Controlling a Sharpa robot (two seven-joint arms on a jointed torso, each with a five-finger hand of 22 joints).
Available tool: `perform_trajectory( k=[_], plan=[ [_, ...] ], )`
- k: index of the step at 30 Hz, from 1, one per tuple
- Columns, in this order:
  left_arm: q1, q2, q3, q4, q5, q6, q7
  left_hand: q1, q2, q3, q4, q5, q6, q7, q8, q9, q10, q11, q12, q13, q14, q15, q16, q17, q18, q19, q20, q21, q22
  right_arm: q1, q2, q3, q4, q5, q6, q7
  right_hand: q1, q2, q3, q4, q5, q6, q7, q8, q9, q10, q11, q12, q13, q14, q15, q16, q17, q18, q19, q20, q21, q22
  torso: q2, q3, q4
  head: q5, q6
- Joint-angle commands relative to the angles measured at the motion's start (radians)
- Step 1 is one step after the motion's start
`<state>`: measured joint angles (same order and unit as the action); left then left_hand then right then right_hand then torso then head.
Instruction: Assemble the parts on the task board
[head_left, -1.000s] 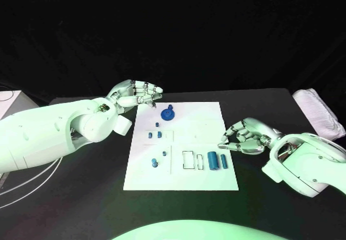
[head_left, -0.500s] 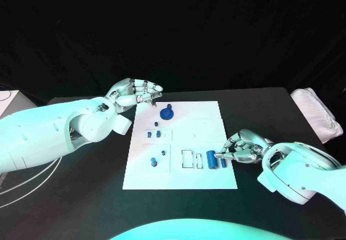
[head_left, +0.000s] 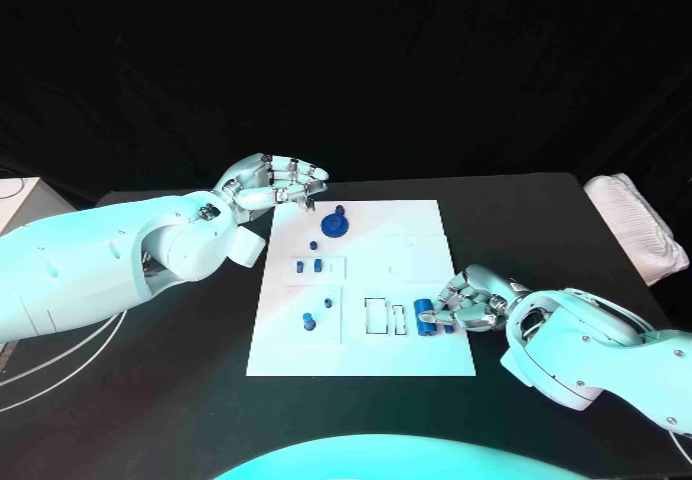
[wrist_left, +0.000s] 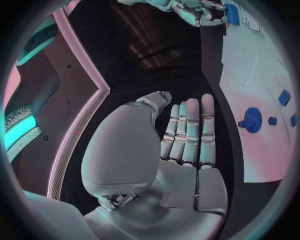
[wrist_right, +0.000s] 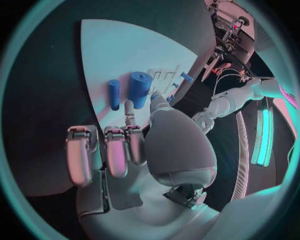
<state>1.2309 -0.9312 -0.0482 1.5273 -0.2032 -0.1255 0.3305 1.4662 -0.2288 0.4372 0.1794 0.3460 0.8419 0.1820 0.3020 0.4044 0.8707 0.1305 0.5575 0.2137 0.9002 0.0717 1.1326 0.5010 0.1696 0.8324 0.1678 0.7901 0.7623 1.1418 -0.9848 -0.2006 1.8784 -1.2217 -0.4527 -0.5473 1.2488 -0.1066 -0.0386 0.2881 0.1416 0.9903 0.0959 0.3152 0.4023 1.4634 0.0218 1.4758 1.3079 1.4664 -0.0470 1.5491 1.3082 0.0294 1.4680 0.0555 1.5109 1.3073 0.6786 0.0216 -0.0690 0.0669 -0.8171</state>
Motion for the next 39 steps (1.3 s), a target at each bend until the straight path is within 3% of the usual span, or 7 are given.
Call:
perform_trajectory(
  k=[1,18,25,31,39],
  plan=[
    [0.0,0.001,0.001,0.004,0.002,0.015,0.012,-0.003,0.0,-0.004,0.001,0.005,0.005,0.001,0.002,-0.002,0.008,-0.002,0.006,0.002,-0.005,-0.003,-0.005,-0.002,0.01,-0.008,0.001,-0.004,-0.002,-0.005,0.012,0.0,-0.006,-0.063,0.015,-0.02,-0.005,-0.002,-0.008,0.001,0.005,0.007,0.0,0.007,0.001,0.019,-0.004,0.0,0.12,0.094,-0.005,0.005,0.212,-0.02,0.095,-0.008,0.006,0.251,0.0,0.0018,-0.0007,0.002,-0.002],
    [0.0,-0.002,0.001,0.006,0.005,0.023,0.002,-0.004,0.001,-0.004,0.002,0.004,0.005,0.002,0.002,-0.002,0.007,-0.001,0.006,0.001,-0.005,-0.003,-0.004,-0.002,0.011,-0.008,0.001,-0.006,-0.002,-0.027,0.075,-0.001,-0.062,-0.139,0.092,-0.084,0.004,-0.003,-0.021,-0.001,0.008,0.008,-0.001,0.011,0.001,0.019,-0.004,-0.002,0.121,0.095,-0.005,0.007,0.218,-0.022,0.096,-0.009,0.015,0.253,0.001,-0.0001,0.0019,0.004,-0.007],
    [0.0,-0.005,0.001,0.007,0.003,0.022,-0.005,-0.005,0.001,-0.004,0.003,0.004,0.006,0.002,0.002,-0.002,0.007,-0.001,0.006,0.001,-0.005,-0.003,-0.004,-0.002,0.011,-0.008,0.002,-0.007,-0.003,-0.032,0.086,-0.001,-0.066,-0.145,0.101,-0.093,0.031,-0.001,-0.028,-0.003,0.024,0.009,-0.001,0.015,0.0,0.02,-0.005,-0.003,0.125,0.095,-0.006,0.008,0.221,-0.022,0.097,-0.009,0.019,0.254,-0.001,-0.0016,-0.0002,0.005,-0.007],
    [0.0,-0.005,0.001,0.008,0.003,0.023,-0.008,-0.005,0.001,-0.004,0.003,0.004,0.006,0.002,0.002,-0.002,0.007,-0.001,0.006,0.001,-0.005,-0.003,-0.004,-0.002,0.011,-0.008,0.002,-0.007,-0.003,-0.035,0.089,-0.001,-0.062,-0.129,0.071,-0.087,0.048,0.013,-0.039,0.001,0.103,0.012,-0.003,0.021,-0.004,0.024,-0.007,-0.004,0.134,0.096,-0.007,0.009,0.225,-0.024,0.098,-0.009,0.029,0.256,-0.001,-0.0002,-0.0002,0.006,-0.006],
    [0.0,-0.005,0.001,0.007,0.003,0.024,-0.011,-0.006,0.003,-0.004,0.004,0.004,0.006,0.002,0.002,-0.002,0.006,-0.001,0.006,0.001,-0.005,-0.003,-0.004,-0.002,0.011,-0.008,0.002,-0.008,-0.003,-0.035,0.084,-0.001,-0.048,-0.074,-0.035,-0.047,0.045,0.031,-0.042,0.002,0.141,0.035,-0.011,0.035,-0.004,0.032,-0.013,0.001,0.146,0.099,-0.012,0.013,0.237,-0.028,0.101,-0.012,0.05,0.261,0.0,0.0,-0.0001,0.008,-0.004]
  ],
)
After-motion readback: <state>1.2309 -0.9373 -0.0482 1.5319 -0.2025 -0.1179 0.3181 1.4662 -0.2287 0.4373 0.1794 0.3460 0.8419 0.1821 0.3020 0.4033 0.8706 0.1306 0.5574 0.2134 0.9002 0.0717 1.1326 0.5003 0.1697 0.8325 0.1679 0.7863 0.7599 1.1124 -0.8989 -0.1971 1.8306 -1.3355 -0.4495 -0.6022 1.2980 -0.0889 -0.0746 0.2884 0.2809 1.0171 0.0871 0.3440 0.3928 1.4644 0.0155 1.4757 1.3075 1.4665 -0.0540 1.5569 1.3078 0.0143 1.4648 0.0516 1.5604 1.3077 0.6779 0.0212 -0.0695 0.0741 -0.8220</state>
